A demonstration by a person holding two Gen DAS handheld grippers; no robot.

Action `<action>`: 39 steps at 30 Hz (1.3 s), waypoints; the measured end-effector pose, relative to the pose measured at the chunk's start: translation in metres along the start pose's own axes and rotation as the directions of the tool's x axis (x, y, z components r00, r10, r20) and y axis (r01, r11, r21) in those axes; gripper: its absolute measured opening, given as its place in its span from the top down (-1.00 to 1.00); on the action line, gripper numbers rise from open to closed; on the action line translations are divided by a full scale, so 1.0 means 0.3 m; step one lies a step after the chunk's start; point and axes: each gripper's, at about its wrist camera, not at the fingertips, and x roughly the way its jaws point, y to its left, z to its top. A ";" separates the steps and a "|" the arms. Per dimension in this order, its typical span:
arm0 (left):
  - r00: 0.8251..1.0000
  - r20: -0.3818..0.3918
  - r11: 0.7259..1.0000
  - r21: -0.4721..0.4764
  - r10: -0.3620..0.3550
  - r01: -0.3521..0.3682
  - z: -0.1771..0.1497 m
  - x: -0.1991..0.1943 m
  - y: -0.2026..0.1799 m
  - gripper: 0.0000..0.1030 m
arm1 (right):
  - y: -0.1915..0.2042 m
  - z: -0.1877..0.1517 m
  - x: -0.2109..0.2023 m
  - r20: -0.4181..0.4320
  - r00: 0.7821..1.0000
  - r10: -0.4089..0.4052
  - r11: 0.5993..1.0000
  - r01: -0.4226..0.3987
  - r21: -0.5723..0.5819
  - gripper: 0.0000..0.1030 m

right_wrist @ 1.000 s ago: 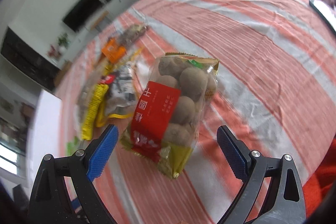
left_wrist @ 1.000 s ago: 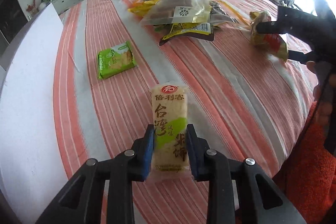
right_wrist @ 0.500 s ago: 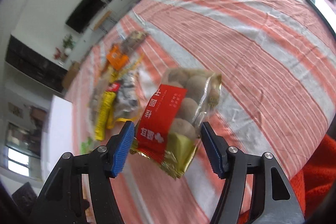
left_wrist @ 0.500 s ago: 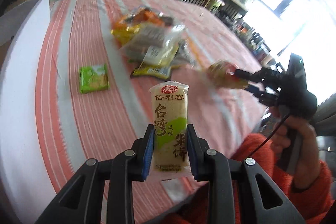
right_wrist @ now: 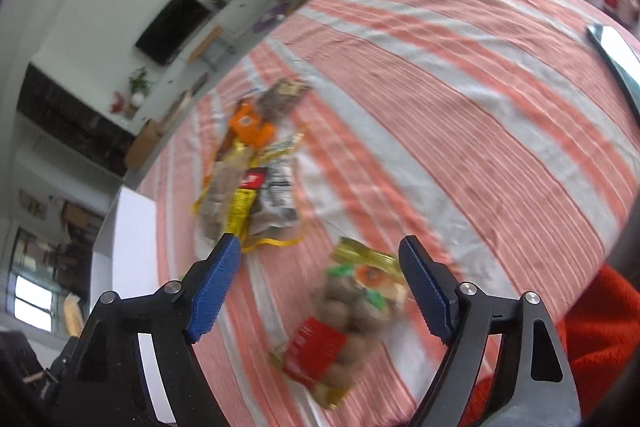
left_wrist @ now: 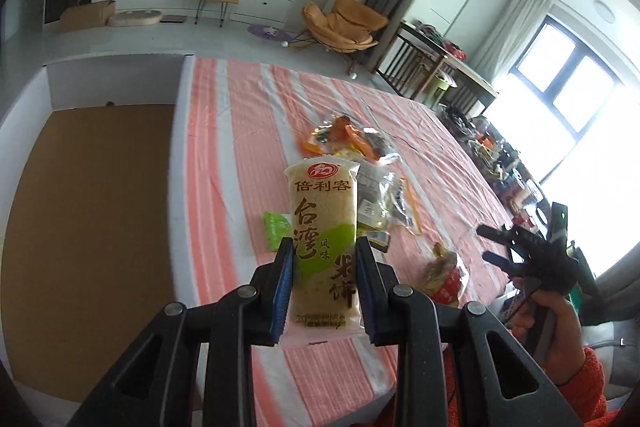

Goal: Organize snacks
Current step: 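Carry both snacks to the cardboard box and open both tools to drop them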

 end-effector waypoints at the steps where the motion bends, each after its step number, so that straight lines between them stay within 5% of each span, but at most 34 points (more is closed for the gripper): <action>1: 1.000 0.003 1.000 -0.002 0.008 -0.008 -0.006 0.003 0.010 0.44 | -0.009 -0.009 -0.008 -0.011 1.000 -0.014 1.000 0.014 -0.004 -0.63; 6: 1.000 -0.009 1.000 -0.014 0.003 -0.003 -0.025 0.041 0.021 0.44 | -0.013 -0.110 0.004 -0.075 0.994 -0.078 0.997 0.080 0.016 -0.65; 11: 1.000 -0.016 1.000 0.005 0.000 0.000 -0.038 0.050 0.007 0.44 | 0.031 -0.207 0.187 -0.200 0.975 -0.100 0.994 0.107 0.024 -0.65; 13: 1.000 -0.004 1.000 0.005 0.014 -0.014 -0.038 0.024 0.027 0.44 | 0.061 -0.214 0.210 -0.167 0.982 -0.090 0.995 0.080 -0.065 -0.34; 19: 0.999 0.019 0.994 -0.098 0.046 -0.044 -0.035 -0.063 0.172 0.44 | 0.000 -0.194 0.121 -0.142 0.982 0.127 0.992 -0.124 0.029 -0.15; 21: 0.998 0.027 0.989 -0.137 0.062 -0.058 -0.031 -0.095 0.233 0.44 | 0.024 -0.182 0.058 -0.124 0.967 0.222 0.975 -0.218 0.041 -0.15; 25: 0.985 0.051 0.968 -0.200 0.164 -0.151 -0.033 -0.159 0.365 0.44 | 0.277 -0.174 -0.054 -0.144 0.930 0.339 0.927 -0.356 -0.116 -0.16; 31: 0.939 0.054 0.911 -0.265 0.340 -0.315 -0.094 -0.242 0.502 0.43 | 0.819 -0.298 -0.049 -0.363 0.802 0.475 0.748 -0.585 -0.314 -0.18; 32: 0.927 0.046 0.898 -0.272 0.373 -0.347 -0.105 -0.249 0.512 0.35 | 0.890 -0.331 -0.033 -0.388 0.789 0.477 0.724 -0.603 -0.335 -0.24; 34: 0.902 0.020 0.866 -0.290 0.430 -0.407 -0.129 -0.258 0.534 -0.51 | 1.016 -0.410 0.005 -0.434 0.768 0.471 0.679 -0.630 -0.377 -0.54; 35: 0.893 0.017 0.853 -0.306 0.450 -0.423 -0.139 -0.267 0.542 -0.69 | 1.060 -0.446 0.031 -0.464 0.757 0.461 0.666 -0.640 -0.383 -0.72; 39: 0.897 0.040 0.853 -0.330 0.440 -0.404 -0.163 -0.292 0.551 -0.75 | 1.076 -0.486 0.059 -0.484 0.757 0.439 0.665 -0.636 -0.392 -0.71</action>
